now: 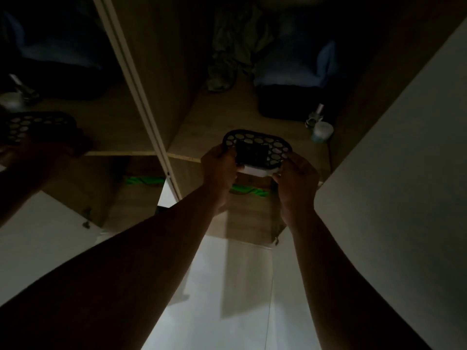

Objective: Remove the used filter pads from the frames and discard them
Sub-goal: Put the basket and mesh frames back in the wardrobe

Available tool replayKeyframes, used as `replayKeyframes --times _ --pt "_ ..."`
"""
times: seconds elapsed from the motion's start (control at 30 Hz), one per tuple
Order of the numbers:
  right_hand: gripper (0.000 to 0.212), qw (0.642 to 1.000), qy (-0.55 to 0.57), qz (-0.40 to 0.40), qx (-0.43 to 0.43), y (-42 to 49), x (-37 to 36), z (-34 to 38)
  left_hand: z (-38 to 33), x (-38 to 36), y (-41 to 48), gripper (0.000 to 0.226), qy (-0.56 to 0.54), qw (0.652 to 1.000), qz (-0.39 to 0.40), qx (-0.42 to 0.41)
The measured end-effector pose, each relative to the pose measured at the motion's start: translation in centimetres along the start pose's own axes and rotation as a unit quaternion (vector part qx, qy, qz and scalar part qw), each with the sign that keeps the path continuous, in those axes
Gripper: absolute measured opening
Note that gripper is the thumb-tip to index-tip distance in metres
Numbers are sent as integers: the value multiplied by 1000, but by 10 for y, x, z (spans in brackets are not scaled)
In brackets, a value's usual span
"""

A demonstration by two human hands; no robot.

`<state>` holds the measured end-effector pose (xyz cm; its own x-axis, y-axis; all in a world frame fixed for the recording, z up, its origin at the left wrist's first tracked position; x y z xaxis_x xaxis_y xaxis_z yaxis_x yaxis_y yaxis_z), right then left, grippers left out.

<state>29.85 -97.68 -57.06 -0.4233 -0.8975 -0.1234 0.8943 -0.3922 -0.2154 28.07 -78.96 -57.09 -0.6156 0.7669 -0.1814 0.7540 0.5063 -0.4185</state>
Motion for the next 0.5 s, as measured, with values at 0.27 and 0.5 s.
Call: replayKeyframes --times 0.27,0.5 --pt "34 998 -15 49 42 37 -26 9 -6 -18 34 30 14 1000 -2 -21" --pt "40 995 -21 92 35 35 -38 20 -13 -27 44 32 50 998 20 -34"
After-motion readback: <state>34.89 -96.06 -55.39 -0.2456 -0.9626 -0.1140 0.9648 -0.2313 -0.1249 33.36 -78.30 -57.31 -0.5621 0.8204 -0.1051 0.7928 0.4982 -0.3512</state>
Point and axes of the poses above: each hand's wrist, its own y-axis towards the middle knuckle, its own x-axis out of the back of the hand, z = x × y, the point moved 8 cm from there along y, towards the middle knuckle, and after that the axes turned 6 degrees about -z, right-handed, at the moved point
